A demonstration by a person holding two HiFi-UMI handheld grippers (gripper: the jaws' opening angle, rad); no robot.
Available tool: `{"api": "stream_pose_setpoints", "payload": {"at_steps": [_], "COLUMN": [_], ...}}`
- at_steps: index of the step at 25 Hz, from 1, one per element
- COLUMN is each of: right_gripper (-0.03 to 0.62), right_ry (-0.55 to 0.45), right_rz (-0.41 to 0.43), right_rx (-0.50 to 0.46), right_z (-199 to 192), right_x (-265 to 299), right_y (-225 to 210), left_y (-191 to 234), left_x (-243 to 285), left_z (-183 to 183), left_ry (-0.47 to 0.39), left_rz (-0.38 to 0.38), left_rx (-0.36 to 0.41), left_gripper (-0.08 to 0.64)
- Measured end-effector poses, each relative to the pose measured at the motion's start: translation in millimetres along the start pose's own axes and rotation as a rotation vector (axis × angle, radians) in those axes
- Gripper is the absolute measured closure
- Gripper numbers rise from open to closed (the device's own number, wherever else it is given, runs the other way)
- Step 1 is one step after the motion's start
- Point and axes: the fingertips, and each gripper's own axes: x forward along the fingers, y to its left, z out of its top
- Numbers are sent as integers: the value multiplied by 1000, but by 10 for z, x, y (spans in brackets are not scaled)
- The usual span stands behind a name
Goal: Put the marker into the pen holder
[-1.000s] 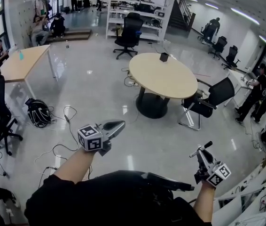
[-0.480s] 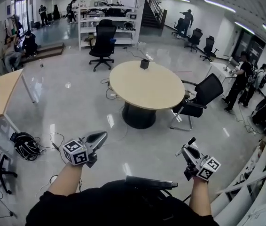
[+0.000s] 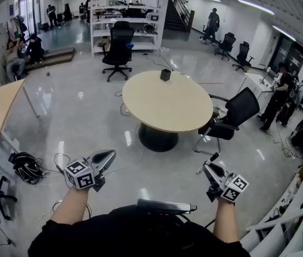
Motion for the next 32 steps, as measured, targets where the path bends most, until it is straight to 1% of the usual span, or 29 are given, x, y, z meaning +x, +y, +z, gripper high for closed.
{"api": "stream_pose_setpoints", "payload": {"at_steps": [3, 6, 12, 16, 19, 22, 25, 29, 32], "right_gripper": [531, 529, 531, 531, 531, 529, 531, 529, 529], "right_ry": [3, 15, 13, 14, 16, 17, 26, 52, 47], "right_rz": [45, 91, 147, 169, 174, 166, 144, 101, 61], "right_rx": [-19, -24, -44, -32, -26, -27, -29, -39, -45], "right_z": [106, 267, 629, 697, 709, 725, 725, 674, 711], "right_x": [83, 95, 4, 17, 58, 115, 239, 529, 871], "right_y": [-487, -976, -1882, -2333, -2585, -2785, -2983, -3209, -3373], "left_y": [43, 2, -119, -120, -19, 130, 373, 874, 1323], "left_x": [392, 843, 1746, 2172, 2401, 2576, 2744, 2915, 3063], "left_z": [73, 73, 79, 21, -11, 41, 97, 170, 295], "left_ry": [-25, -44, -57, -44, -28, -34, -50, -62, -61], "left_rz": [41, 74, 109, 120, 124, 119, 107, 86, 55], "left_rx": [13, 4, 3, -1, 3, 11, 4, -1, 4], "left_gripper": [563, 563, 563, 563, 563, 563, 563, 563, 563]}}
